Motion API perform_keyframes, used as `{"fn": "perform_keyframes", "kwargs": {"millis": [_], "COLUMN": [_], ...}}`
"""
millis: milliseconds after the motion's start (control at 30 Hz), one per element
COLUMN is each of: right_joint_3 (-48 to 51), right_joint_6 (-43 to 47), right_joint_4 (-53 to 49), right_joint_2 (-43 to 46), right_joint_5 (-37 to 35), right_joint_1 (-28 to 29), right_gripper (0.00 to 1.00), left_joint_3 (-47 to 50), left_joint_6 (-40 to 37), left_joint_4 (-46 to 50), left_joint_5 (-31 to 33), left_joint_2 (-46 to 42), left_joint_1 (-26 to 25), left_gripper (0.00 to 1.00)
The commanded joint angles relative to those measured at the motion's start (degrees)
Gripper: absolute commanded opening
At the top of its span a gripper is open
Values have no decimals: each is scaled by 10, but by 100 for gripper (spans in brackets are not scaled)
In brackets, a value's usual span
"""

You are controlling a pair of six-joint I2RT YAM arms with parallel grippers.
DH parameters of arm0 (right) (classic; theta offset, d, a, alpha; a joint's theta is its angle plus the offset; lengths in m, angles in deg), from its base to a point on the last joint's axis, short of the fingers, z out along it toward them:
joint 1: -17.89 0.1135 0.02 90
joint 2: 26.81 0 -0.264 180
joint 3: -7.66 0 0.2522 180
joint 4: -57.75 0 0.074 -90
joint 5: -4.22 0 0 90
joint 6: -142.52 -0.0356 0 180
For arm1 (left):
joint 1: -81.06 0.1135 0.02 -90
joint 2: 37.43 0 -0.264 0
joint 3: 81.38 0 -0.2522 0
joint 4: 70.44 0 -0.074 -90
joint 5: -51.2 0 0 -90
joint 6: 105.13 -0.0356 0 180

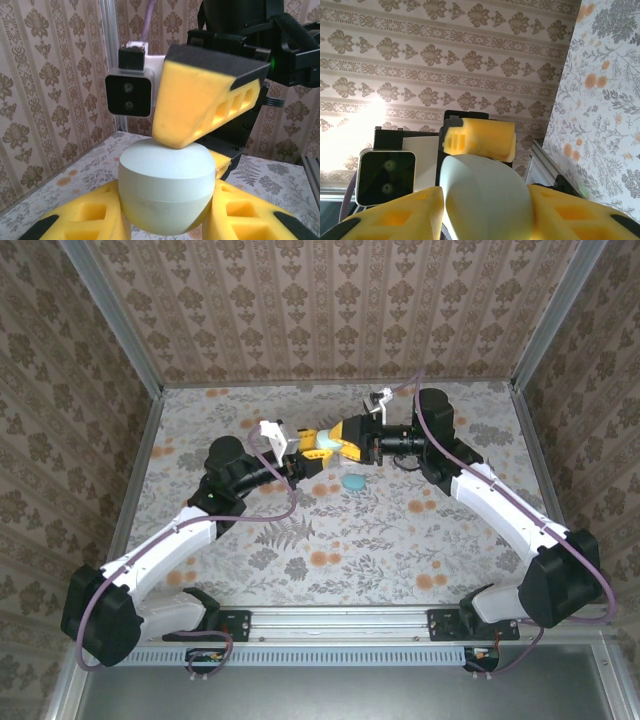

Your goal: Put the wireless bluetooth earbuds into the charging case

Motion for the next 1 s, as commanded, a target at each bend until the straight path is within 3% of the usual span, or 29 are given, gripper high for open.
{"fn": "perform_keyframes", "kwargs": {"millis": [0, 267, 333, 500, 567, 767, 967], "right_joint_3": [3, 11, 17, 45, 63, 149, 231], "right_joint_6": [-12, 30, 49, 96, 109, 105, 99], "right_joint_4": [31, 23, 13, -24, -35, -2, 17], "right_joint_2": [-4, 15, 28, 62, 72, 83, 16], "right_joint_5": [23, 8, -15, -102, -130, -198, -250], "right_joint_1": [3, 3, 1, 0, -2, -9, -4], "right_gripper": [44, 23, 23, 19, 19, 20, 19], "left_joint_3": [-7, -14, -16, -14, -4, 31, 67], "left_joint_6": [14, 8, 3, -5, 0, -5, -11], "left_joint_4": [-25, -4, 11, 56, 60, 95, 119], "left_joint_5": [-2, -2, 1, 1, 1, 22, 107], "left_joint_2": [-3, 1, 2, 8, 6, -20, -75], "left_joint_1": [-1, -1, -2, -2, -2, -2, -1], "left_gripper": [26, 29, 32, 60, 66, 72, 74]}}
